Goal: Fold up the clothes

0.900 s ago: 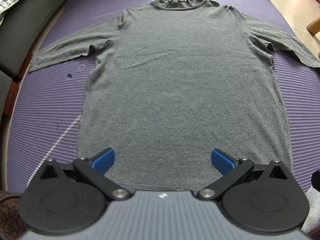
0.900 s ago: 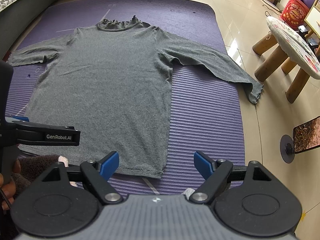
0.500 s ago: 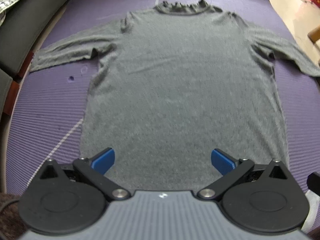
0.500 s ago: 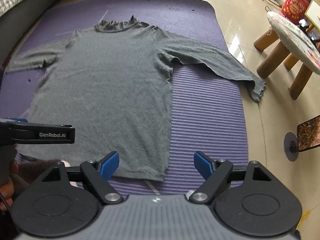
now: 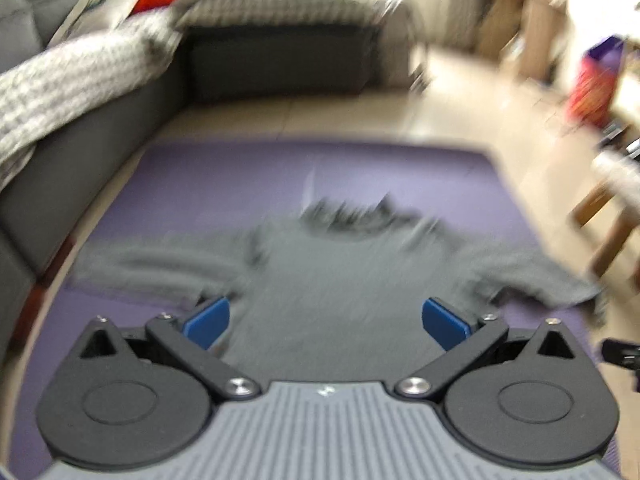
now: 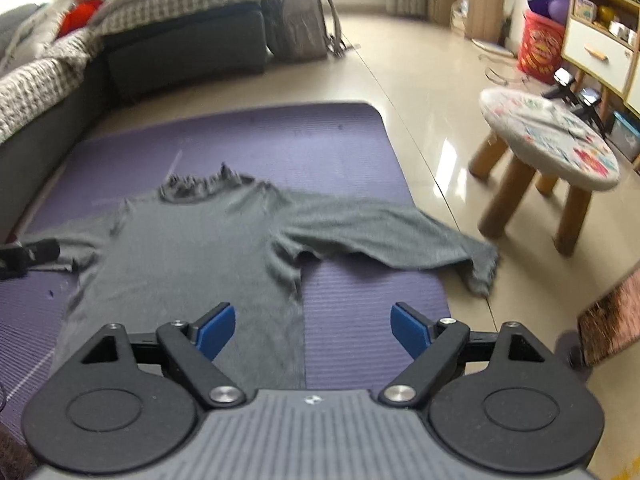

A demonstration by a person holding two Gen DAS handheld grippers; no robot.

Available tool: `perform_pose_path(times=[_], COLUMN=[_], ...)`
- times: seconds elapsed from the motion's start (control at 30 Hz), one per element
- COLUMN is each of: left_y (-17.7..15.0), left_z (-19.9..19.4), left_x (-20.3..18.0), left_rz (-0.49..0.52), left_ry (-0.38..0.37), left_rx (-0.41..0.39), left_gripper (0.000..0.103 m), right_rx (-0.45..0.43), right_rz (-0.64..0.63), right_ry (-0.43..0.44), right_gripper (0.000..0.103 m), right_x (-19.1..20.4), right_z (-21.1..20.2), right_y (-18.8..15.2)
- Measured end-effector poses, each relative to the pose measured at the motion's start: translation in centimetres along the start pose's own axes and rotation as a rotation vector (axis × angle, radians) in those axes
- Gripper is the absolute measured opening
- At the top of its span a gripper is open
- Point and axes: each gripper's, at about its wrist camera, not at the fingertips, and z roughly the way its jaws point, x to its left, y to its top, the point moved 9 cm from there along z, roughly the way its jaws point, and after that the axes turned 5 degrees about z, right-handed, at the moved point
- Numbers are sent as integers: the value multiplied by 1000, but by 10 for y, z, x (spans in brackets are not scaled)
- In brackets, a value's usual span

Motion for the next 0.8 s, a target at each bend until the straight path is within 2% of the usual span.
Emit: perform_pose_path(times=[0.07, 0.17, 0.27, 0.37, 0.53, 0.63, 0.7, 0.8], left_y=[6, 9, 8, -8, -44, -48, -48, -56], left_z=[1, 20, 41, 71, 95, 112, 123, 134], left_x=[1, -1, -3, 0, 18, 28, 37, 43], left_rz=[-22, -82, -152, -132, -60, -77, -122, -109], left_ry=[-13, -52, -92, -32, 84, 77, 73, 96], left_rx=[-36, 21, 49, 68, 16, 47, 66, 109], left_gripper=[103, 103, 103, 103, 103, 103, 103, 103], right_rx=[9, 43, 71, 76, 91, 85, 71, 46], right_rz=[1, 52, 148, 303, 601, 800, 861, 904], right_ry=[-3, -37, -66, -106, -203, -208, -215, -206], right_gripper=[90, 97, 97, 97, 97, 93, 86, 85], right_x=[-6, -22, -43, -86, -164, -196, -206, -211], right_z=[8, 35, 65, 100, 144, 158, 166, 179], right_y=[4, 11, 12, 12, -5, -17, -19, -16])
